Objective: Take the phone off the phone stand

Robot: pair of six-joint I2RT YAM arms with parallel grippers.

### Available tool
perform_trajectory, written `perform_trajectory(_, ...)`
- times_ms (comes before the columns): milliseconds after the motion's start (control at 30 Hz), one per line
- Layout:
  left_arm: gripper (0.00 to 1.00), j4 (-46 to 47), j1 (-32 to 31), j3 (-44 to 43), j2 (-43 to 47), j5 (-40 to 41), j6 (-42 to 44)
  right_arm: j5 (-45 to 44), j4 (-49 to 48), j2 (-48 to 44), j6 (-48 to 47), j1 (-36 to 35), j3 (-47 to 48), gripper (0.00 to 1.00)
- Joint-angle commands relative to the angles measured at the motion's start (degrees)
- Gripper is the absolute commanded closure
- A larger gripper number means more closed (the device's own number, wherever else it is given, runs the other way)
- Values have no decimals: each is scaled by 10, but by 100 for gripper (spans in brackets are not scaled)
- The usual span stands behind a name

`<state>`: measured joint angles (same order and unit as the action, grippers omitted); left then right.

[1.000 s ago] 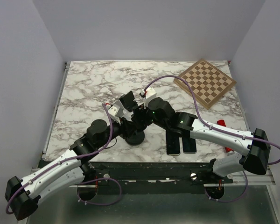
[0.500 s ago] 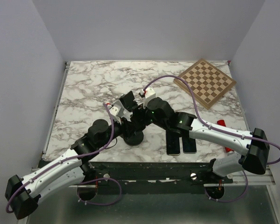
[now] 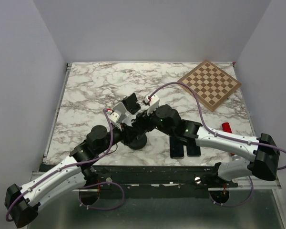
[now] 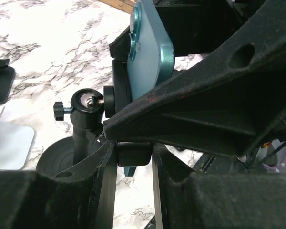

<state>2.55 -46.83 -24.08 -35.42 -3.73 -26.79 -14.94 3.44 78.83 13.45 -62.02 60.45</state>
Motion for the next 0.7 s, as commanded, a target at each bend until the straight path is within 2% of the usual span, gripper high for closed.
perform_trajectory(0,100,21,9,15,46,-83,-17,83,-83,-46,-67,80,-83,99)
perform_trajectory(167,100,24,49,36,57,-150,-34,210,-102,-53,-103,132,-105,99)
perform_trajectory(400,100,43,97,30,35,-225,-48,338,-51,-12,-129,142,-47,99)
perform_trajectory(533,100,43,106,28,27,-240,-50,417,-9,19,-148,146,-6,99)
perform_trajectory(667,100,32,106,29,28,-226,-53,434,-51,7,-92,146,-14,99)
